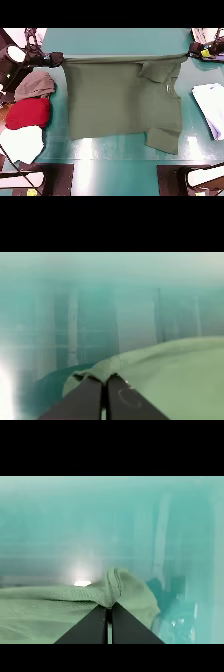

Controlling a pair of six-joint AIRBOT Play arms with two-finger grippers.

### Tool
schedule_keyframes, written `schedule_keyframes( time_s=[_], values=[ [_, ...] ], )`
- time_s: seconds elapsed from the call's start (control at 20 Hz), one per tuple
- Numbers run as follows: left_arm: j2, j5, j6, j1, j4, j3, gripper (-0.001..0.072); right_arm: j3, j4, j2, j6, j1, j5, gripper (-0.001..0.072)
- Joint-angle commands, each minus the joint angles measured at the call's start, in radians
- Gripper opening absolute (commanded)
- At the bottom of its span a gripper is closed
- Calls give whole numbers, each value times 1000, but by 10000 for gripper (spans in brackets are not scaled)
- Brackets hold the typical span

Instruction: Fold the shirts.

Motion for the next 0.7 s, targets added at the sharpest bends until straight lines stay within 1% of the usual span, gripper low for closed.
schedule_keyframes(
  time_s=[0.0,0.15,0.3,0.45,0.5,0.55,0.6,0.65],
  values=[
    [-13,-90,87,16,-49,-20,23,-80,-12,-3,-38,0,7,14],
    [-13,-148,87,16,-58,-113,23,-262,-38,38,-38,2,-7,14],
    [-13,-132,86,16,-71,-236,23,-422,-49,100,-38,5,-54,15],
    [-13,-117,77,16,-71,-286,25,-524,-48,134,-34,6,-79,18],
    [-13,-123,75,16,-72,-285,92,-547,-34,143,-34,5,-88,20],
    [-12,-125,59,16,-80,-285,390,-559,-4,148,-34,5,-88,45],
    [-12,-134,25,16,-82,-282,592,-557,25,148,-33,3,-81,239],
    [-10,-153,2,19,-81,-277,605,-543,51,148,-34,-5,-50,359]
  ],
)
